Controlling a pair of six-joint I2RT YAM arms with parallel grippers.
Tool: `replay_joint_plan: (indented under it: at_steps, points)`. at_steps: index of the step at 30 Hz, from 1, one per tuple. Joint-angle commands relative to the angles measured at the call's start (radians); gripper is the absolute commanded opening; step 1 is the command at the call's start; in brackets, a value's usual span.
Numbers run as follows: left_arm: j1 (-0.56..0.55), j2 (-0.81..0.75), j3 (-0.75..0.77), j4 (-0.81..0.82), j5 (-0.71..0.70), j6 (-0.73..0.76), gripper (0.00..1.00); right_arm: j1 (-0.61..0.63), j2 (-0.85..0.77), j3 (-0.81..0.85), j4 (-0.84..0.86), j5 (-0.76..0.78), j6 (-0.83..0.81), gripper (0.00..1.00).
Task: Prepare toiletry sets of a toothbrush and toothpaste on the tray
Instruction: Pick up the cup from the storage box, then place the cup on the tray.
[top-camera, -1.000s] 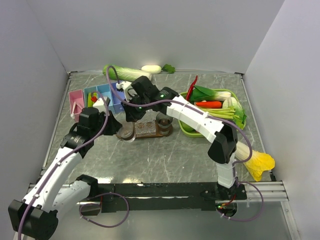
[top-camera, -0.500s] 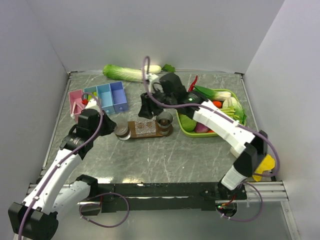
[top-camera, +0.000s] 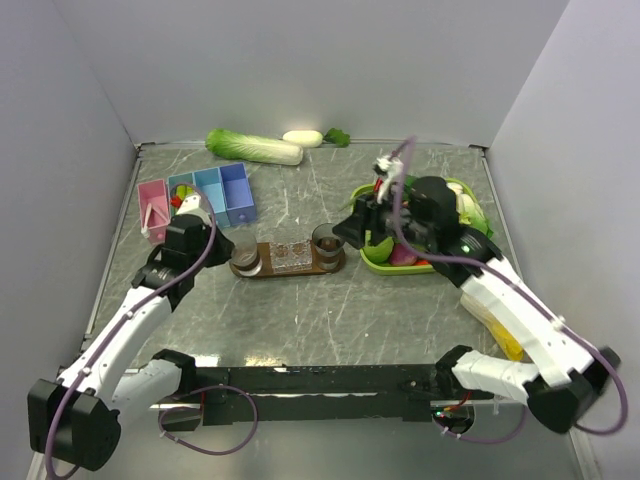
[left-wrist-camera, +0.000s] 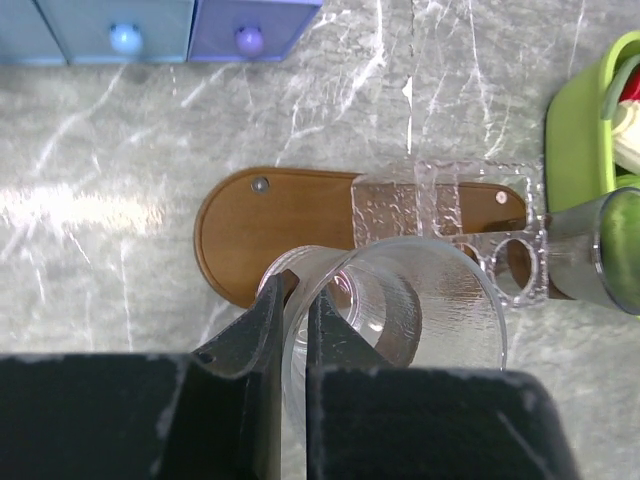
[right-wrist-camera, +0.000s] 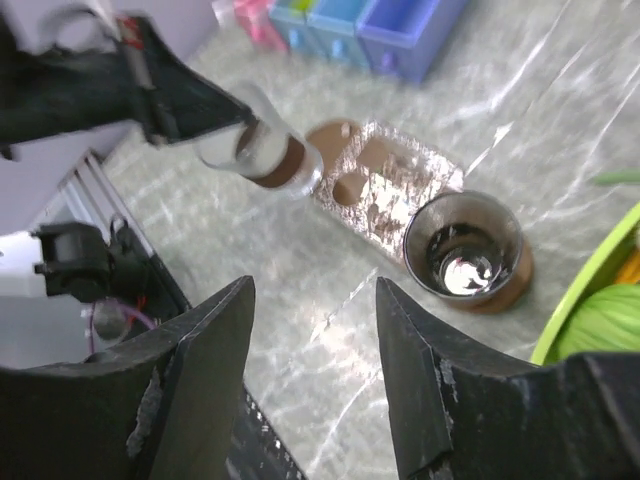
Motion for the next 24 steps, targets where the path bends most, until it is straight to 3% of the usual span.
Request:
replay_joint_plan:
  at_steps: [1, 8, 24]
  points:
    - [0.014, 0.029, 0.032, 0.175, 0.030, 0.084, 0.01, -0.016, -0.132, -0.067, 0.076, 0.099, -0.005, 0.62]
    - [0.098, 0.096, 0.038, 0.242, 0.137, 0.109, 0.01, -0.024, -0.284, -0.181, 0.133, 0.156, -0.003, 0.68]
    - [0.104, 0.204, 0.052, 0.284, 0.197, 0.123, 0.01, -0.027, -0.301, -0.204, 0.134, 0.158, -0.009, 0.69]
